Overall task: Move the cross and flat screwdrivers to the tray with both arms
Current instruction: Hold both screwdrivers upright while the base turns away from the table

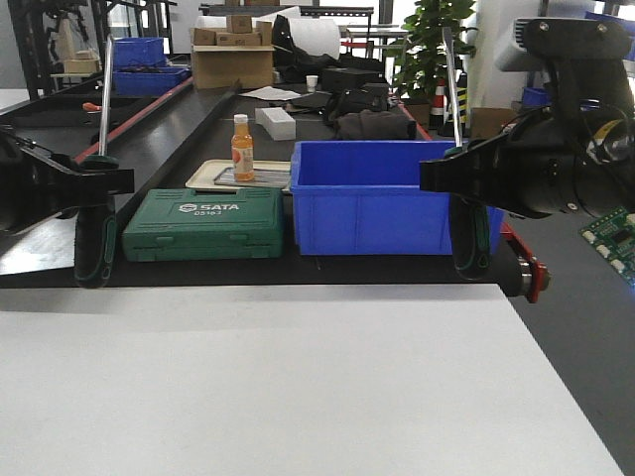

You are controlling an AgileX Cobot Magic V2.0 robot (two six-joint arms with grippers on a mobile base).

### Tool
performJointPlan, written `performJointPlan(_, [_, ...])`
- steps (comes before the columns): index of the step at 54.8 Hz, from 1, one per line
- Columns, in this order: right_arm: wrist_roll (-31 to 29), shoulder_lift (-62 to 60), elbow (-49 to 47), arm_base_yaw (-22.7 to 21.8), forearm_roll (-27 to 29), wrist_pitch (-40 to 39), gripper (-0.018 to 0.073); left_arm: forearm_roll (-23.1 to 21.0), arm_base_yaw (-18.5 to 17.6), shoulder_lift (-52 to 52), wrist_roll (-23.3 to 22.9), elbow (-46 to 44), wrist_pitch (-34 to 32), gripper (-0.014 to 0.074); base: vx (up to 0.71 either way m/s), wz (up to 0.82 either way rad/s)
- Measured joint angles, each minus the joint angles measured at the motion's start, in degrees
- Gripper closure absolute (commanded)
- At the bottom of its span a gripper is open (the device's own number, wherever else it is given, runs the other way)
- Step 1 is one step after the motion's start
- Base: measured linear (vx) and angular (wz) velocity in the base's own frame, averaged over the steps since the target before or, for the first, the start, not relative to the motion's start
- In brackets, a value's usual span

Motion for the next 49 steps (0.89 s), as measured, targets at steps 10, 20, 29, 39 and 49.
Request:
performJointPlan(10, [0.0,0.0,0.0,0.0,0.0,0.0,0.0567,0.0,0.0,0.0,0.0,0.0,0.0,0.0593,-0.33,-0.25])
performJointPlan(20, [0.0,0.0,0.0,0.0,0.0,0.0,0.0567,0.0,0.0,0.0,0.0,0.0,-0.1,0.0593,-0.32,-0.28])
performJointPlan(29, [0.0,0.0,0.0,0.0,0.0,0.0,0.0567,0.0,0.0,0.0,0.0,0.0,-0.1,0.0593,-0.30,-0.38])
performJointPlan(39, [0.0,0.0,0.0,0.0,0.0,0.0,0.0567,0.0,0.0,0.0,0.0,0.0,-0.1,0.0593,-0.25,-0.52])
performJointPlan(49, [0.0,0.0,0.0,0.0,0.0,0.0,0.0567,0.0,0.0,0.0,0.0,0.0,-0.1,0.0593,-0.19,-0.64])
